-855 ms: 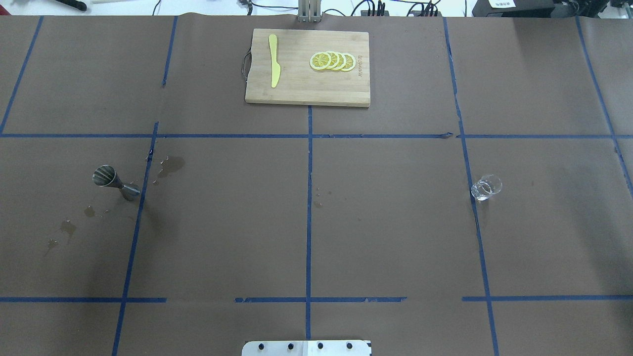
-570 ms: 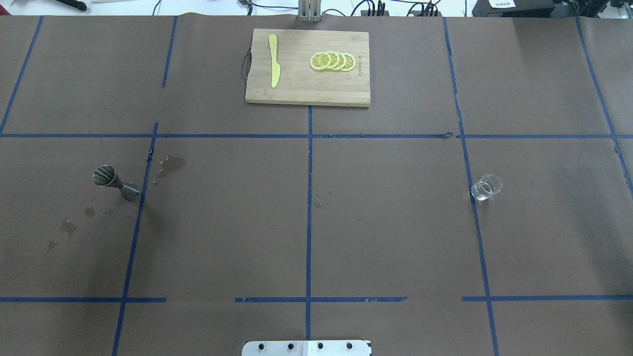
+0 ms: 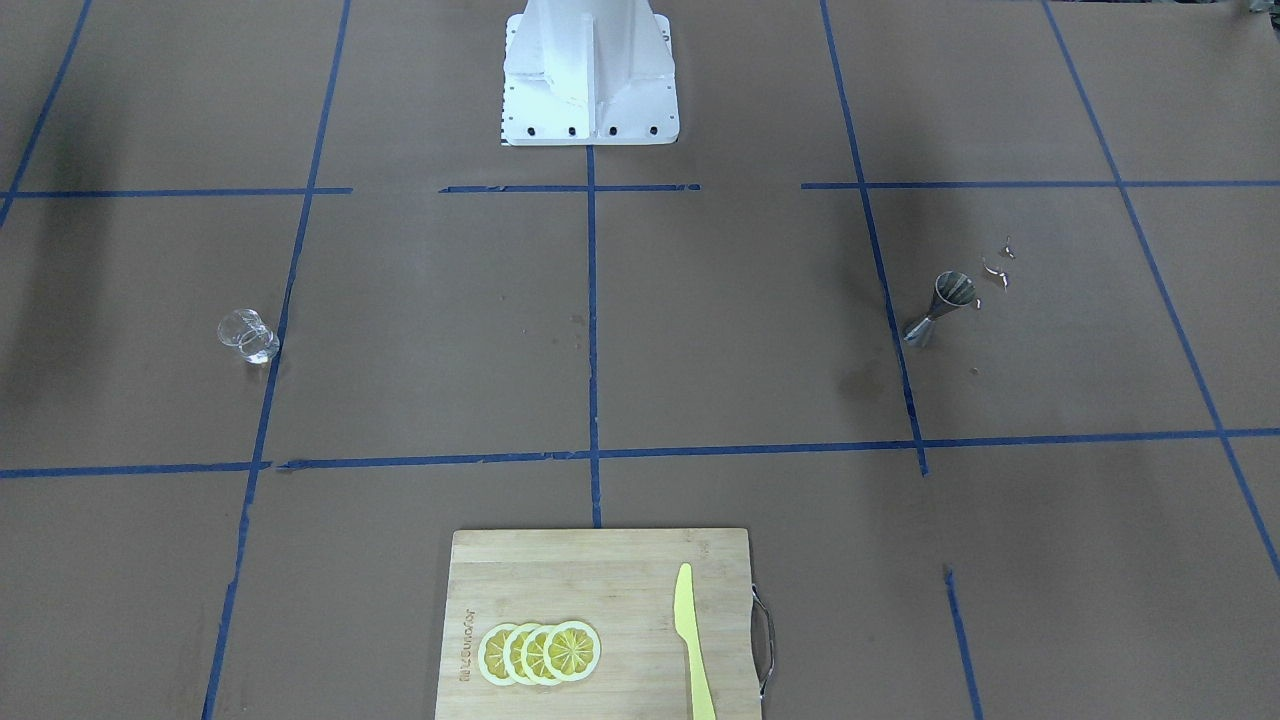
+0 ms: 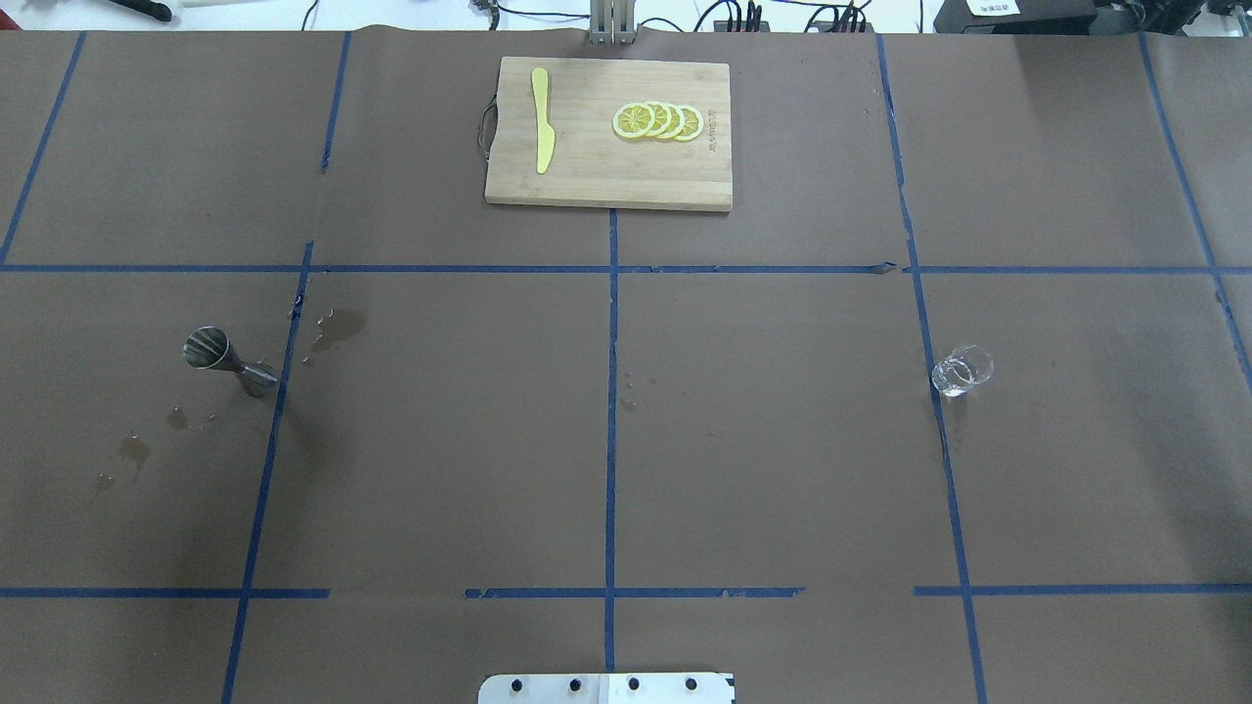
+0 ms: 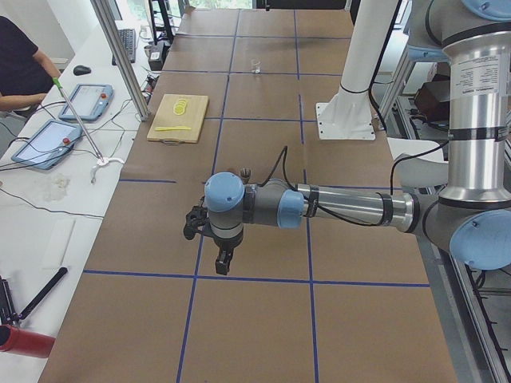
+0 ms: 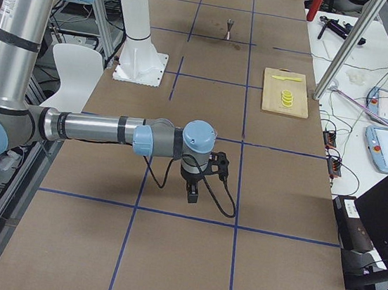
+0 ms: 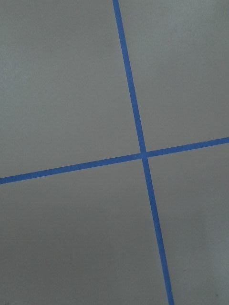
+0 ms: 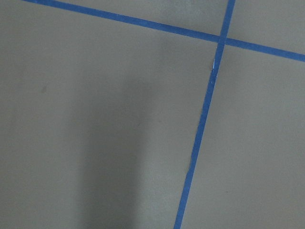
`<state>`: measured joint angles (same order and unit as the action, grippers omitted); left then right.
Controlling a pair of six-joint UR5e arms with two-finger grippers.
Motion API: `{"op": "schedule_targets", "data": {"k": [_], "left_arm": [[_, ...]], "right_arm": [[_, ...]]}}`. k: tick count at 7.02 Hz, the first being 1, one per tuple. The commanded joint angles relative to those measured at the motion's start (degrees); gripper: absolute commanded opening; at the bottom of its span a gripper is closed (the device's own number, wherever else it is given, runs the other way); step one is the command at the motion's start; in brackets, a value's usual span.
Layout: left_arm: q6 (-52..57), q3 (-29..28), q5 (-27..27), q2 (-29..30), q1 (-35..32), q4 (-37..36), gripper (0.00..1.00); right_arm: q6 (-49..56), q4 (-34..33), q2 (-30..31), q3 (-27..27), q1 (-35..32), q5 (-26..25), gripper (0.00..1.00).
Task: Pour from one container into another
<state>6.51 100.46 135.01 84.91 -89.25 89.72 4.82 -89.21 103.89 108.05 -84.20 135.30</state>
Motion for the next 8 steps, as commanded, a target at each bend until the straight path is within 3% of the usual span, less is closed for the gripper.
{"op": "schedule_targets", "data": {"k": [1, 5, 8], "left_arm": [[0.0, 0.3, 1.6, 0.1, 0.8, 0.1, 1.0], [0.0, 1.1, 1.6, 0.6, 0.8, 1.1, 1.0], [-0.2, 4.8, 2.7, -0.4, 0.5, 3.4, 1.0]], "right_arm": [[-0.2, 0.0, 0.0, -0.1, 0.0, 0.0, 1.0], [-0.3, 0.0, -0.2, -0.1, 0.1, 0.0, 1.0], [-0.2, 0.0, -0.6, -1.0, 0.1, -0.1, 1.0]]}}
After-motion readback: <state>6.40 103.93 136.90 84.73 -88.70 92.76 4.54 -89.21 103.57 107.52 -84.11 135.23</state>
